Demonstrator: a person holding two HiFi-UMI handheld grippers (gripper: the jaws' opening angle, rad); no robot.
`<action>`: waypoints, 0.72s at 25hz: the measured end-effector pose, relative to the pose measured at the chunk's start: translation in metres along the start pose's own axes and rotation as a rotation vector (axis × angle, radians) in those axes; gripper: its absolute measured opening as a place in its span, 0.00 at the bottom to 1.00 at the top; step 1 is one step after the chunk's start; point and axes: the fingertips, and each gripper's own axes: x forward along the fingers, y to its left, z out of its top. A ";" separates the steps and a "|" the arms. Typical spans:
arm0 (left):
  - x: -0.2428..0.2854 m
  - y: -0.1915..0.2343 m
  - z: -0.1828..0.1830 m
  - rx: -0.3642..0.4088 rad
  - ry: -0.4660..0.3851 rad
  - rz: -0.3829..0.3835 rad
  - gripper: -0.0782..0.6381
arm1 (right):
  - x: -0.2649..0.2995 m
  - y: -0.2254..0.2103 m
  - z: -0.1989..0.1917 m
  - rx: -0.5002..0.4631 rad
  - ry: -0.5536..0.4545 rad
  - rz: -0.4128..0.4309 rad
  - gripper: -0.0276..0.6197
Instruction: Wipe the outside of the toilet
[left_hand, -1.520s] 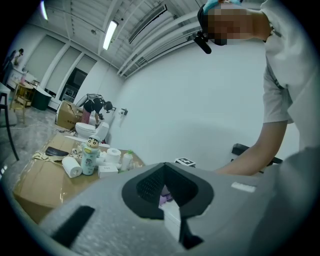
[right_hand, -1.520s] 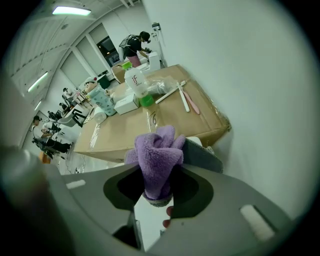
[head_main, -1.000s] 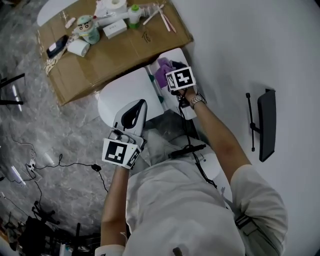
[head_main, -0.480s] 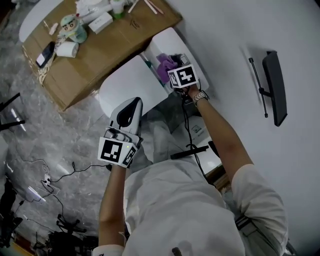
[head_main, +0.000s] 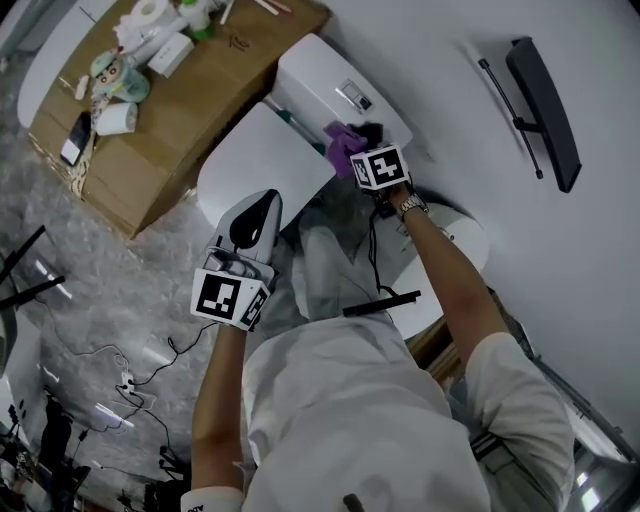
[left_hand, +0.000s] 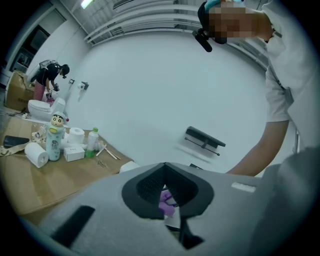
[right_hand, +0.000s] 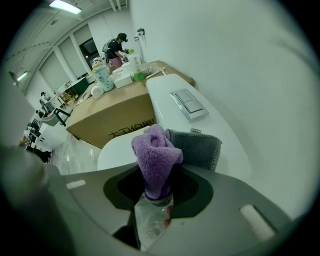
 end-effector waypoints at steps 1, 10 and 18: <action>0.001 -0.001 -0.001 0.003 0.003 -0.004 0.12 | -0.002 -0.002 -0.004 0.011 -0.003 -0.002 0.25; 0.041 -0.028 -0.016 0.011 0.000 -0.002 0.12 | -0.012 -0.021 -0.039 0.033 -0.050 0.063 0.25; 0.066 -0.032 -0.042 0.068 -0.010 0.032 0.12 | -0.015 -0.028 -0.052 0.009 -0.118 0.152 0.25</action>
